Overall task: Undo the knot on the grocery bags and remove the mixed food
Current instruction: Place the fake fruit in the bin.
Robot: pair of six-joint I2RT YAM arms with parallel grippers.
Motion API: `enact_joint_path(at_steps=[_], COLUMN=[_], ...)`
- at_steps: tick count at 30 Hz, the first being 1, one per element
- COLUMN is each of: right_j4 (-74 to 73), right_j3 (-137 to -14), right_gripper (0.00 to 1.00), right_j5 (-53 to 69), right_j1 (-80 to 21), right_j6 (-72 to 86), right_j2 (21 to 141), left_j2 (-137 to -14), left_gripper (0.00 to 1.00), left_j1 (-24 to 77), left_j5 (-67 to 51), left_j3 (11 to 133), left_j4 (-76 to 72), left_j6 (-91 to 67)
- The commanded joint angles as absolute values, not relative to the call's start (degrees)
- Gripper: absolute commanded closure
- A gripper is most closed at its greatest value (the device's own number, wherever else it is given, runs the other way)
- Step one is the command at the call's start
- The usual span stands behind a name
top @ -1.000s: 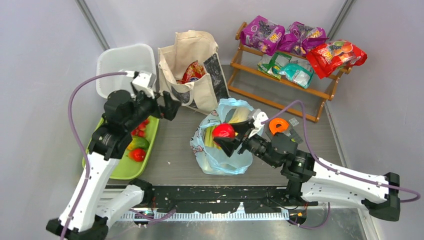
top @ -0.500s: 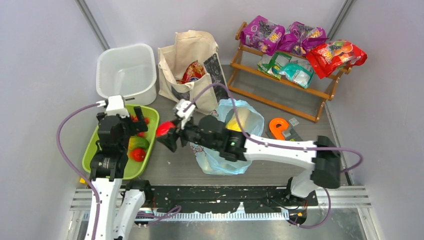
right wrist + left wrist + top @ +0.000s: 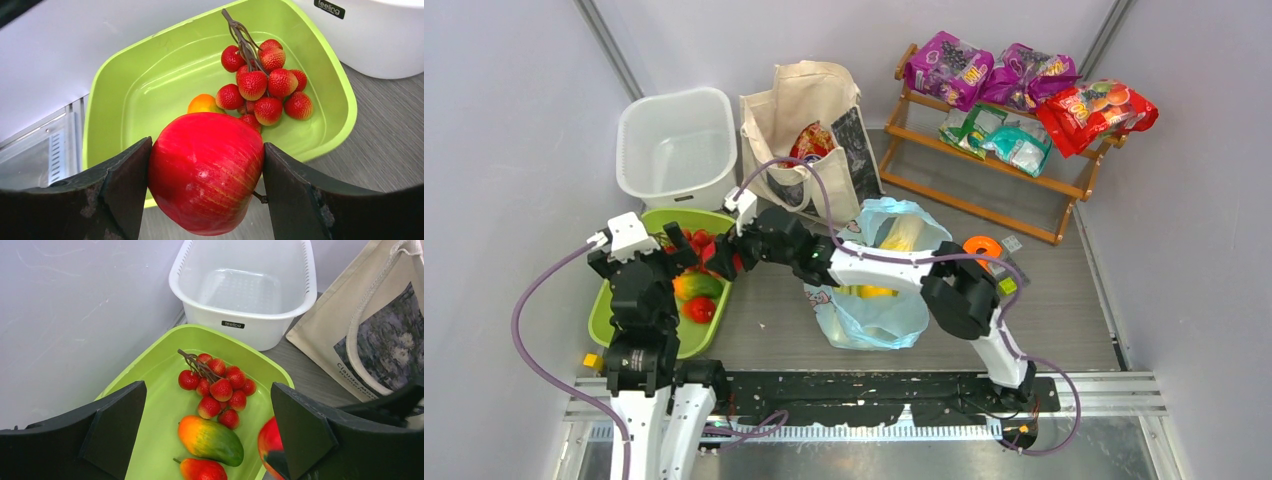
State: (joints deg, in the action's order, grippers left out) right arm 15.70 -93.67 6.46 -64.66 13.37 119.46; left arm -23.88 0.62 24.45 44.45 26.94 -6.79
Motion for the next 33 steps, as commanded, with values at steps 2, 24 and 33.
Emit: enact_joint_path(at_steps=[2,24,33], right_j4=[15.09,8.86,14.79], right_j3=[-106.68,-120.55,-106.11], right_gripper=[0.57,0.04,0.04], right_j5=[11.15,13.8,14.94], right_j1=[-64.02,-61.44,-62.53], right_j6=[10.42,4.1,2.4], right_j2=[126.67,137.13,124.2], left_j2=[-24.3,-24.96,-24.88], left_gripper=[0.01,0.0,0.0], left_j1=[0.26,0.25,0.26], left_j5=[23.76,21.52,22.81], left_j3=[43.92,43.74,43.86], left_j4=[23.41,23.13,23.51], left_j6=[-6.24,-6.08,-6.06])
